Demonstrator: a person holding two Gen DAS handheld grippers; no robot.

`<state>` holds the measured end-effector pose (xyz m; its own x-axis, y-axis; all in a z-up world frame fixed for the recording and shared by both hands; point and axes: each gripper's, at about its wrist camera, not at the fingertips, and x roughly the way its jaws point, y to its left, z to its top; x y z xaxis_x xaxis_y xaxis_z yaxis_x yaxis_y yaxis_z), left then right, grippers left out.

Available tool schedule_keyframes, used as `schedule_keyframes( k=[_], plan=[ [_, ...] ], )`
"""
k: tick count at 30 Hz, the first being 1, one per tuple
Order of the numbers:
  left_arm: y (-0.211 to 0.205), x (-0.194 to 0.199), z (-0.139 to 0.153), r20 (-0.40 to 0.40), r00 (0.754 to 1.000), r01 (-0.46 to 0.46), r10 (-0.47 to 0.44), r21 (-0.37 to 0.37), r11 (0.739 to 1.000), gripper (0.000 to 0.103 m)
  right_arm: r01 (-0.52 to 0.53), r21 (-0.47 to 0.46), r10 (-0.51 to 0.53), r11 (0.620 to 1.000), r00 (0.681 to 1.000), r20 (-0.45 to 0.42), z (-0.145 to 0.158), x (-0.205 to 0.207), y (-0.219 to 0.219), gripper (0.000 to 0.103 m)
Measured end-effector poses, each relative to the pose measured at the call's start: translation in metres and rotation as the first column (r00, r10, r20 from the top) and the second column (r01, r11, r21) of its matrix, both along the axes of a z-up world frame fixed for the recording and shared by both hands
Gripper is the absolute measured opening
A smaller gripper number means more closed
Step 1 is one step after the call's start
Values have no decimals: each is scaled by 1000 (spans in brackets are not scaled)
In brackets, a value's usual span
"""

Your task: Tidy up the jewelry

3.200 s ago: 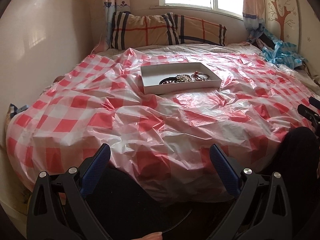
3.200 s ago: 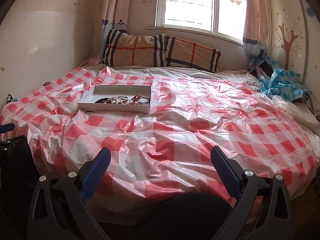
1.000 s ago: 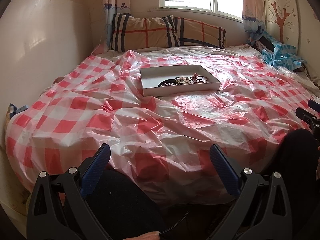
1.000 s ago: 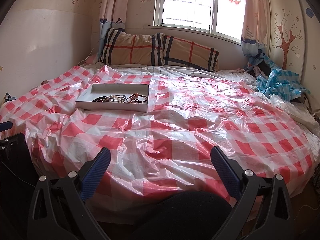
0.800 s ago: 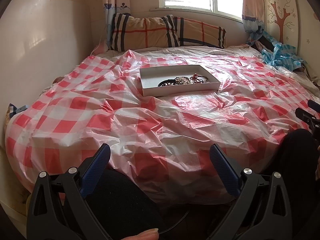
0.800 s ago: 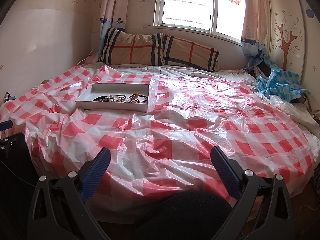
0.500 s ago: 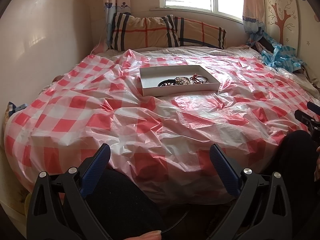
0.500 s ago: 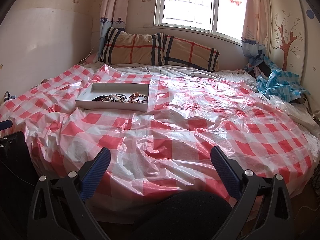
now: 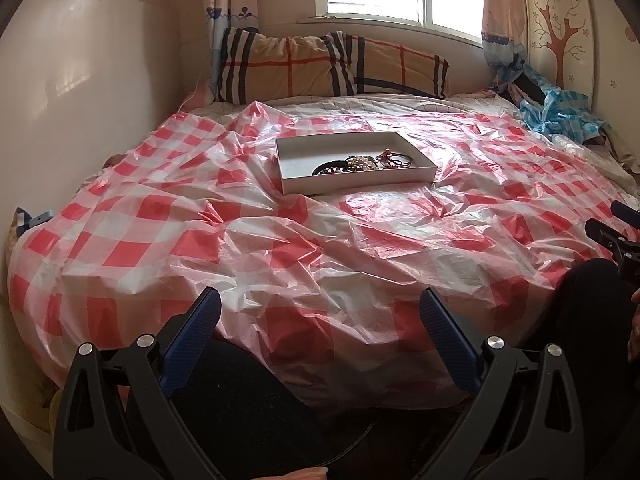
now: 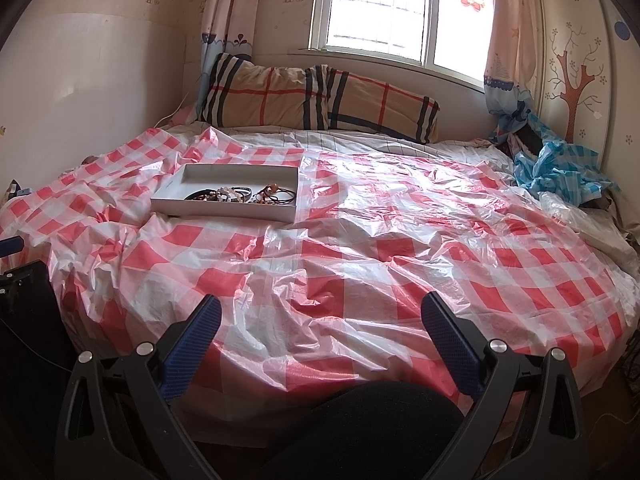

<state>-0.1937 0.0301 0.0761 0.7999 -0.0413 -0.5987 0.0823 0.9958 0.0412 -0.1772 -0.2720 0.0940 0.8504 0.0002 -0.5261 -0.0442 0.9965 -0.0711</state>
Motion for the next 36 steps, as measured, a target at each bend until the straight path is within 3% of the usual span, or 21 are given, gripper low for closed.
schedule_keyframes(
  k=[36],
  plan=[
    [-3, 1, 0, -12, 1000, 7, -7, 38, 999, 95, -2, -5, 2, 1000, 1000, -2, 1, 2, 1, 96]
  ],
)
